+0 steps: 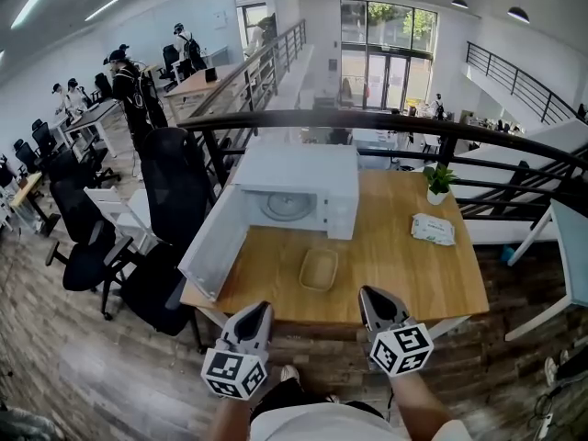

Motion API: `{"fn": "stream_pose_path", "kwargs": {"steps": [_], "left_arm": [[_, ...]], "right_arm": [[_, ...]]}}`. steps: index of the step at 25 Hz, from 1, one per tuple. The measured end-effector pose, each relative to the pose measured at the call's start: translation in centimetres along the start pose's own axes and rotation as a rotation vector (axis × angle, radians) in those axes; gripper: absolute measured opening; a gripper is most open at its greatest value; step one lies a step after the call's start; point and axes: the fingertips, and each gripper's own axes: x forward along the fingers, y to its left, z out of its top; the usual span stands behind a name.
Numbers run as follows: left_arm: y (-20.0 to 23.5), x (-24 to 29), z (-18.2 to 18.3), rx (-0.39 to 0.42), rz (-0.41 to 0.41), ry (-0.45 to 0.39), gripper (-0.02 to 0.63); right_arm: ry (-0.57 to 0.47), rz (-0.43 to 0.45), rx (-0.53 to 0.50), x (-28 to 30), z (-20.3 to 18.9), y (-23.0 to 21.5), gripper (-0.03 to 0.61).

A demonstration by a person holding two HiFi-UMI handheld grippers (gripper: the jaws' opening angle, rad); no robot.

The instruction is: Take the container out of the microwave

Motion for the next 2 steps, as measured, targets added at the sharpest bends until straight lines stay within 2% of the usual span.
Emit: {"fn": "stream_pose_path", "kwargs": {"steps": [2], "left_arm": [[-0.06, 0.0, -0.06, 0.002, 0.0, 0.002, 0.044]], "right_arm": [[0.003, 0.005, -0.002, 0.0, 0.0, 0.03, 0.021]]}}
